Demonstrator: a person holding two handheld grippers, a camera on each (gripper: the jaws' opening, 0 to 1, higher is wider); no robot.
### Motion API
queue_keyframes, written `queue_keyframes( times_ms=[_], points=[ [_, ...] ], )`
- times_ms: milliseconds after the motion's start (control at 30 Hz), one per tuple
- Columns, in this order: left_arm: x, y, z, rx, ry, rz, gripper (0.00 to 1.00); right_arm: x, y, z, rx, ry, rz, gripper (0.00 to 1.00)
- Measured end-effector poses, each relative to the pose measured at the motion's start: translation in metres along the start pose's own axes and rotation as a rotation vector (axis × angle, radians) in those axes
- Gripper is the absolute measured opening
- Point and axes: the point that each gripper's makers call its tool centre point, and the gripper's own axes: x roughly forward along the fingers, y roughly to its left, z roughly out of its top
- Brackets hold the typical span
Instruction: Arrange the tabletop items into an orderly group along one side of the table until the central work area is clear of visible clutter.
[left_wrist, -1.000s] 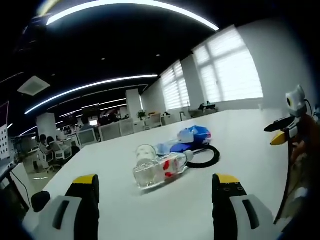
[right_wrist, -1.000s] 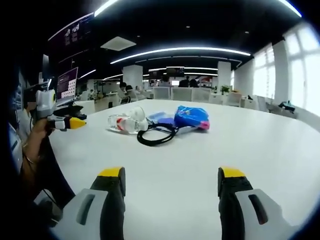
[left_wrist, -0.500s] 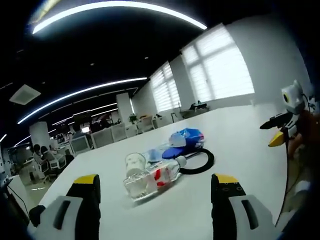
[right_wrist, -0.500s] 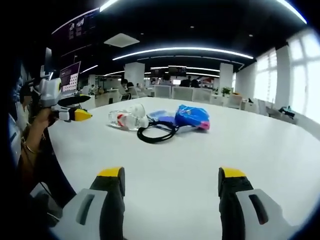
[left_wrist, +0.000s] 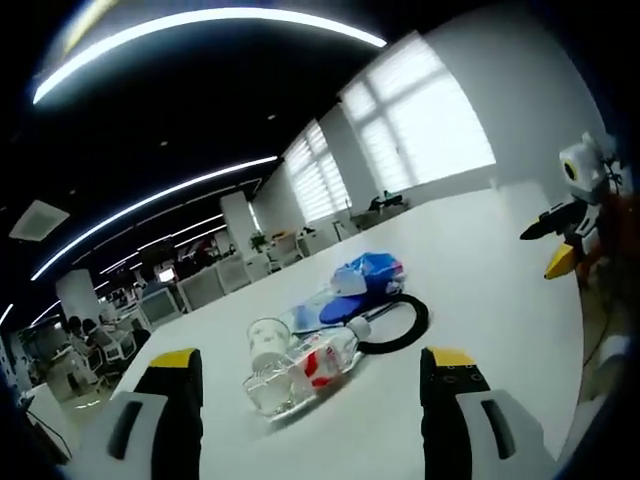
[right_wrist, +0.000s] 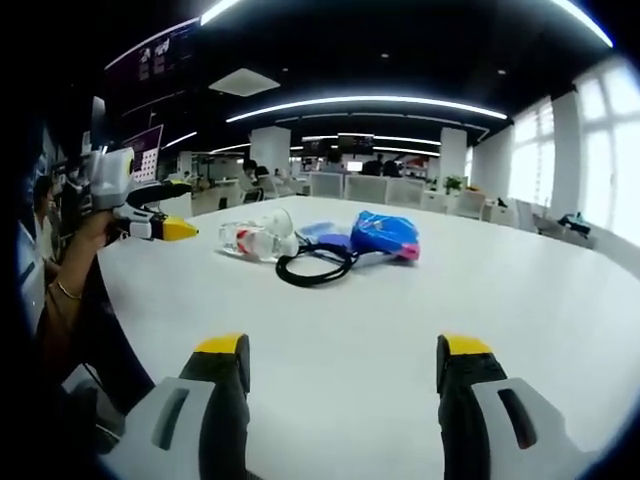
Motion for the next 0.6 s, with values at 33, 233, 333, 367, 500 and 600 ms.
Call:
queue_keyframes(
  times_ms=[33,233,333,367,500,600],
  points=[
    [0.001,0.0,0.0,0.003,0.001,-0.002,0.89,0.0,0.0,0.0,0.0,0.0,0.0,0.73],
    [0.009,-0.003,0.004,0.053,0.005,-0.018,0.88,-0.001,0.0,-0.001,-0.009,0.001,-0.002,0.72],
    [0.012,-0.005,0.006,0.072,0.005,-0.026,0.87,-0.001,0.0,-0.001,0.002,-0.002,-0.001,0.73],
    [0.013,-0.005,0.007,0.079,0.003,-0.029,0.87,-0.001,0.0,-0.001,0.008,-0.004,0.0,0.73],
    [0.018,-0.007,0.008,0.101,0.003,-0.041,0.85,-0.001,0.001,-0.002,0.018,-0.012,0.004,0.73],
    [0.022,-0.009,0.008,0.12,0.01,-0.051,0.85,-0.001,0.004,-0.005,0.006,-0.003,0.008,0.72]
  ],
)
